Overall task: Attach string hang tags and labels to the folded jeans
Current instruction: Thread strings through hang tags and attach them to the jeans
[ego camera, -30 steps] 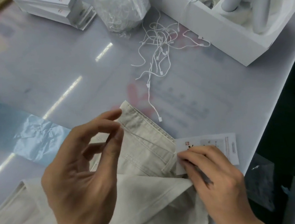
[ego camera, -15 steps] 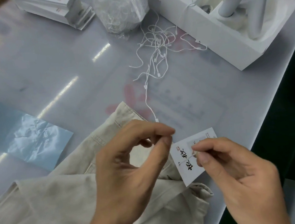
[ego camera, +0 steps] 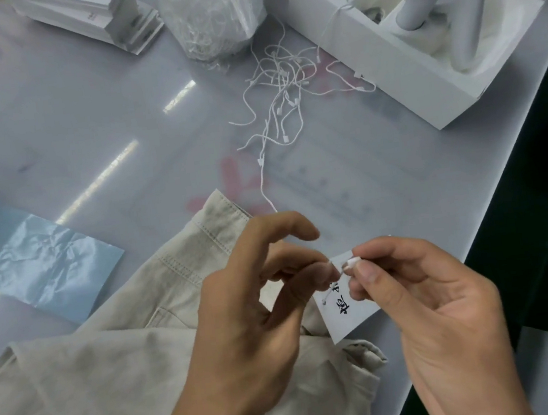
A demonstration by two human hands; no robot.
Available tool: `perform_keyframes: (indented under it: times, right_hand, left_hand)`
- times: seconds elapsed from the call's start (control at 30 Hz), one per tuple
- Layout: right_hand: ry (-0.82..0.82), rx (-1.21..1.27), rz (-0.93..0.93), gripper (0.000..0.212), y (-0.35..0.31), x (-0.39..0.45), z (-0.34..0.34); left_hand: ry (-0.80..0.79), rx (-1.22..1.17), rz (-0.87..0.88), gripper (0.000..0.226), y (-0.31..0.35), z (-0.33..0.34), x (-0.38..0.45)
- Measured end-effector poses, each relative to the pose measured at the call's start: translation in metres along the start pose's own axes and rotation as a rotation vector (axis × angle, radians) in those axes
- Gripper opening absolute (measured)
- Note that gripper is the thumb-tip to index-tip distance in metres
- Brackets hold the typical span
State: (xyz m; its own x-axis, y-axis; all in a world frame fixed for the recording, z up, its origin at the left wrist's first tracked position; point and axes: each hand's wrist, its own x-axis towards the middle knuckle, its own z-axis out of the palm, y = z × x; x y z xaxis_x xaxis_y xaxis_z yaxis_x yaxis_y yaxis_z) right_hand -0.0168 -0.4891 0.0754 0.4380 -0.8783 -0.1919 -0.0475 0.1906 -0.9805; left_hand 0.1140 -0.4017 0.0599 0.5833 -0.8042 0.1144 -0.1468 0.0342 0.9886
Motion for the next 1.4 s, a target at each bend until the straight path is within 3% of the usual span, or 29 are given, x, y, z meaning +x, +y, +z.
perform_keyframes:
  times: [0.63, 0.83, 0.97, 1.13, 1.4]
  right_hand:
    - [0.009, -0.031, -0.026, 0.018, 0.004, 0.003, 0.007]
    - [-0.089, -0.067, -0.005, 0.016, 0.007, 0.003, 0.009]
    - [-0.06, -0.065, 0.023, 0.031, 0.006, 0.003, 0.008]
    - [-0.094, -0.08, 0.012, 0.014, 0.008, 0.002, 0.009]
    - [-0.113, -0.023, 0.037, 0.018, 0.006, 0.002, 0.007]
  left_hand:
    - [-0.04, 0.138, -0.003, 0.033, 0.003, -0.001, 0.0]
    - [-0.056, 0.193, 0.001, 0.031, 0.003, -0.006, 0.0]
    - [-0.049, 0.222, -0.011, 0.031, 0.003, -0.008, -0.002]
    - [-0.045, 0.206, 0.0, 0.029, 0.004, -0.005, -0.002]
    - [0.008, 0.153, 0.055, 0.019, -0.002, -0.006, -0.004]
